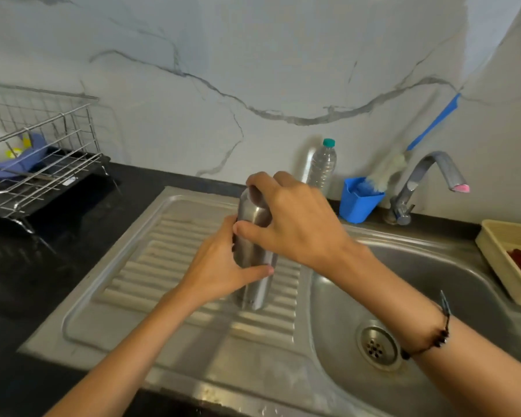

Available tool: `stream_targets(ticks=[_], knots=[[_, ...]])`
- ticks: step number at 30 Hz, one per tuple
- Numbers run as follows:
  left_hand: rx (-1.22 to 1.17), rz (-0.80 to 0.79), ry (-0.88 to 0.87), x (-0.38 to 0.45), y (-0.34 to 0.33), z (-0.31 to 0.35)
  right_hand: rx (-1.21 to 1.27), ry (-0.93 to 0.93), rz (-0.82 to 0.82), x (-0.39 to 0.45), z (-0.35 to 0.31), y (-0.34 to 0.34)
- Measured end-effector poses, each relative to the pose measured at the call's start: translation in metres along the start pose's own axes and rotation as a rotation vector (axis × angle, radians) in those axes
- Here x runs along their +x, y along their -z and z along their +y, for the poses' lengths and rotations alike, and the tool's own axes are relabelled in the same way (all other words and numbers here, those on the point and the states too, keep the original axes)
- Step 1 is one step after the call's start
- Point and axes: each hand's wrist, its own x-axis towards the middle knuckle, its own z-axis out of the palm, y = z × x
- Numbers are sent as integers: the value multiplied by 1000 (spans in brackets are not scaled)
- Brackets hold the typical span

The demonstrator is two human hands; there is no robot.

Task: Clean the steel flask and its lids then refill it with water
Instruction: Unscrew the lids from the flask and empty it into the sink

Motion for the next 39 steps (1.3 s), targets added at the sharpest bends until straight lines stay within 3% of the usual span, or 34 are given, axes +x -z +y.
stream_targets(ticks=[8,15,18,23,28,34,39], knots=[[-28,48,120,-76,5,-14,58,76,-124,-37,-43,-17],[-53,107,142,-98,7,-27,17,123,-128,-47,-65,-28],[-165,127,142,-102,8,-24,-15,130,-149,-48,-71,-27],[-202,171,116,-91,4,-18,-122,106,-298,-36,-73,-13],[-183,205,111,-91,-4,-23,-441,73,-312,-23,-86,-11],[-195,205,132,-87,-3,-31,-261,36,-282,-24,-81,-17],[-177,130,105,-79,2,-39,-203,117,-250,-28,-71,-22]])
